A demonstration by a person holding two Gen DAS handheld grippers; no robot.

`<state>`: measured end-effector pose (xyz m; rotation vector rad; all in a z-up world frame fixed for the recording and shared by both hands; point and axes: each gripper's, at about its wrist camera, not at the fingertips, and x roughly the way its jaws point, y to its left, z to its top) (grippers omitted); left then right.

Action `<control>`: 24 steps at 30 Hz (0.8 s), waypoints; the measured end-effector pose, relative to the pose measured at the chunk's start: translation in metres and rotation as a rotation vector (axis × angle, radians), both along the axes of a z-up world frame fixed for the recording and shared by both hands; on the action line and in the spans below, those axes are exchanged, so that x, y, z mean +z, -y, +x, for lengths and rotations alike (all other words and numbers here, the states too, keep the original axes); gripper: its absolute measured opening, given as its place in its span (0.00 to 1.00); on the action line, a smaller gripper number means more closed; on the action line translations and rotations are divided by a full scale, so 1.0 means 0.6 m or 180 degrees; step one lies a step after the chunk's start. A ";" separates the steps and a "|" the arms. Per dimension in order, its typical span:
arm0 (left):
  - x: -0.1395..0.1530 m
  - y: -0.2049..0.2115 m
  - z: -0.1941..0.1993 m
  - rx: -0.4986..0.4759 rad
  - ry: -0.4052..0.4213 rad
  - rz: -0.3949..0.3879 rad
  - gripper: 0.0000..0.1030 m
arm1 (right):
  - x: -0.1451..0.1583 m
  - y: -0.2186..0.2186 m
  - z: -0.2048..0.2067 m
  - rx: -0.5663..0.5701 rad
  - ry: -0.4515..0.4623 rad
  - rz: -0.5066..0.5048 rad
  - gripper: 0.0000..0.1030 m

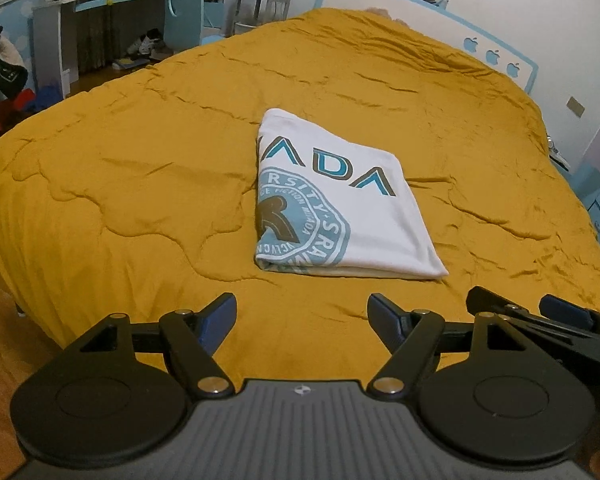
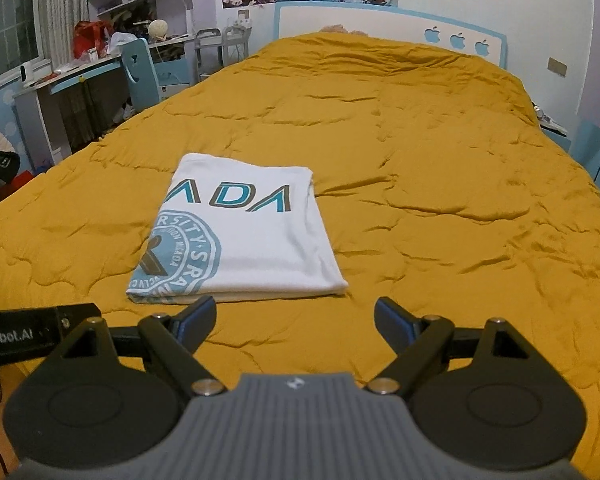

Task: Fold small clothes

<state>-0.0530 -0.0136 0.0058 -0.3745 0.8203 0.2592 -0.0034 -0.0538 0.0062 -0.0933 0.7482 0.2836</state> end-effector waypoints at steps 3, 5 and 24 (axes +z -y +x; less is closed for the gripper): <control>0.000 0.003 0.001 0.0018 -0.0032 0.0041 0.85 | -0.001 -0.005 0.000 0.0024 -0.0016 -0.0009 0.80; 0.000 0.004 0.003 -0.0001 -0.0034 0.0058 0.85 | 0.000 -0.005 0.000 0.0014 -0.0009 -0.0009 0.80; -0.002 0.011 0.008 -0.0057 -0.0129 0.0085 0.85 | 0.001 -0.006 0.001 0.0026 -0.0027 0.0003 0.80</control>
